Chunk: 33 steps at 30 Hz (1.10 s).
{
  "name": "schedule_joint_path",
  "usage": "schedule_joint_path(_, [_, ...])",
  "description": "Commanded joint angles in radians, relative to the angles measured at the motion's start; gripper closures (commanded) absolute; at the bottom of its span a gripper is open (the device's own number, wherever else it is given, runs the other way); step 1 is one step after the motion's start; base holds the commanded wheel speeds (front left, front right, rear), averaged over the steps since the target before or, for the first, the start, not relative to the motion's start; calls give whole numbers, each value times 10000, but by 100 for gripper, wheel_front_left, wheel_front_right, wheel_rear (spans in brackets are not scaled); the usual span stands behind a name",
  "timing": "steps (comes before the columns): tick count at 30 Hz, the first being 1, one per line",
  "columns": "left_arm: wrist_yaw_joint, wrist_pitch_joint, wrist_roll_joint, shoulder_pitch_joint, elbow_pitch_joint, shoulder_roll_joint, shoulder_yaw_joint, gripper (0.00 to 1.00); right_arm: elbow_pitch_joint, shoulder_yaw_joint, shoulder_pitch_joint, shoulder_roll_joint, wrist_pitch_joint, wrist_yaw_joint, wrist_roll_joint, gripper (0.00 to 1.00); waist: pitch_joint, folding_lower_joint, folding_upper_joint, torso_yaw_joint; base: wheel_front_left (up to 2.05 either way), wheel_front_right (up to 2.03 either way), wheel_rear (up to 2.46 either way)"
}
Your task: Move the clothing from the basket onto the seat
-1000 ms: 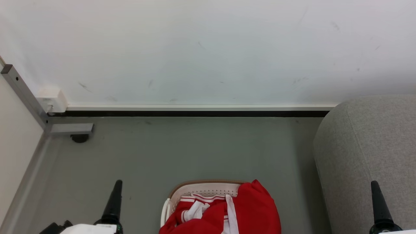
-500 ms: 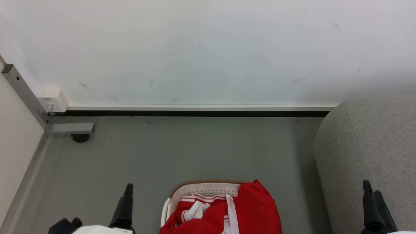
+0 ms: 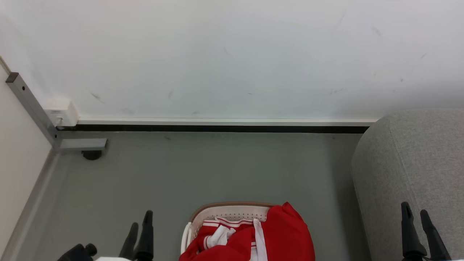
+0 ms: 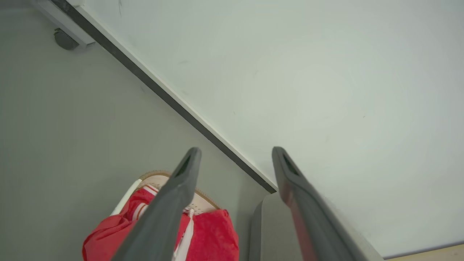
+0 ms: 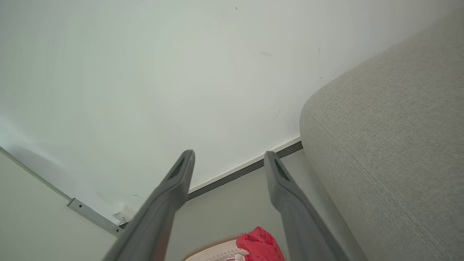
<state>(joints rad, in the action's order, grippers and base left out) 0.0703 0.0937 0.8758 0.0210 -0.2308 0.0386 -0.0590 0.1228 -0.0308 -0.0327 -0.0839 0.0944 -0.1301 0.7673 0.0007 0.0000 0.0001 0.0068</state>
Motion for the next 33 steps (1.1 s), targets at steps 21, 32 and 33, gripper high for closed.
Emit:
schedule_joint_path(21, [154, 665, -3303, -342, 189, 160, -159, 0, -456, 184, -573, -327, 655, -6, -2406, 0, -126, 0, -1, 111, 0, 0, 0])
schedule_joint_path(32, [243, 933, -4505, -502, 248, 185, -297, 0, -523, 211, -761, -410, 927, -7, -3411, 0, -146, 0, -1, 181, 0, 0, 0])
schedule_joint_path(33, [253, 964, -4602, -513, 260, 184, -303, 0, -528, 214, -774, -417, 954, -7, -3474, 0, -142, 0, -1, 185, 0, 0, 0])
